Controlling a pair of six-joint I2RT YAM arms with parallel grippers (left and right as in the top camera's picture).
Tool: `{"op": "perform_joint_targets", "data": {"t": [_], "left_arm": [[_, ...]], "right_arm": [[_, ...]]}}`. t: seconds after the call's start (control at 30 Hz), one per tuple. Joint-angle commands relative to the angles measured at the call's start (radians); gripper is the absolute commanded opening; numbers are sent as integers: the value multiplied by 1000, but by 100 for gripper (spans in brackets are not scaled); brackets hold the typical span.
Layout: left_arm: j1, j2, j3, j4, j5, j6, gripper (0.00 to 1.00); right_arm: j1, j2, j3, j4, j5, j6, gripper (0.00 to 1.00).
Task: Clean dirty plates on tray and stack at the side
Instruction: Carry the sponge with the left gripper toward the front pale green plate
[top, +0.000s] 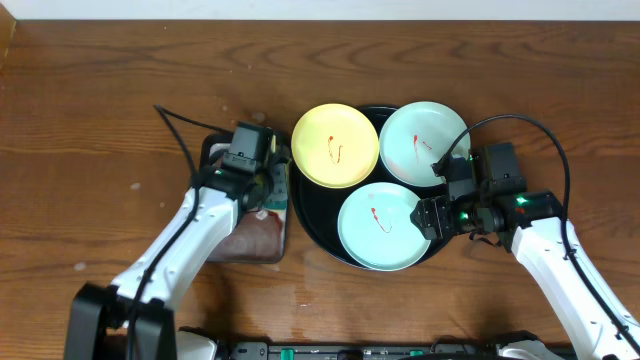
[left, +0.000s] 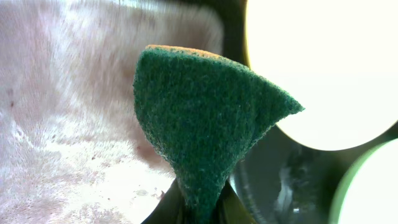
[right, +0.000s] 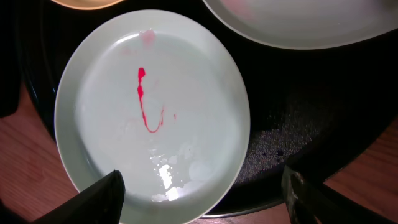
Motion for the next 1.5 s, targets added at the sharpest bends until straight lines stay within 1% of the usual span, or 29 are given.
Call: {"op": "perform_joint_targets", "data": {"t": [0.0, 0.13, 0.23, 0.37, 0.43, 0.6, 0.73, 0.87, 0.97, 1.03, 1.13, 1.47], "left_arm": [[5, -18, 37, 17, 9, 13, 8], [5, -16, 37, 59, -5, 27, 8], [5, -18, 37, 104, -72, 48, 7], [5, -20, 37, 171, -77, 102, 8], [5, -26, 37, 198, -82, 106, 8], [5, -86, 37, 223, -162, 106, 7], [5, -161, 37, 226, -257, 108, 7], [5, -220, 37, 240, -276, 211, 7], [5, -229, 37, 245, -277, 328, 7], [5, -227, 37, 245, -280, 378, 8], [5, -226, 37, 245, -315, 381, 8], [5, -218, 37, 245, -317, 384, 7]], "right_arm": [[18, -1, 19, -2, 3, -11, 79], [18, -1, 19, -2, 3, -11, 79], [18, -1, 19, -2, 3, -11, 79], [18, -1, 19, -2, 3, -11, 79], [18, -1, 19, -2, 3, -11, 79], [18, -1, 19, -2, 3, -11, 79], [18, -1, 19, -2, 3, -11, 79], [18, -1, 19, -2, 3, -11, 79], [18, -1, 19, -2, 3, -11, 79], [18, -1, 19, -2, 3, -11, 79], [18, -1, 19, -3, 3, -11, 79], [18, -1, 19, -5, 3, -11, 79]]}}
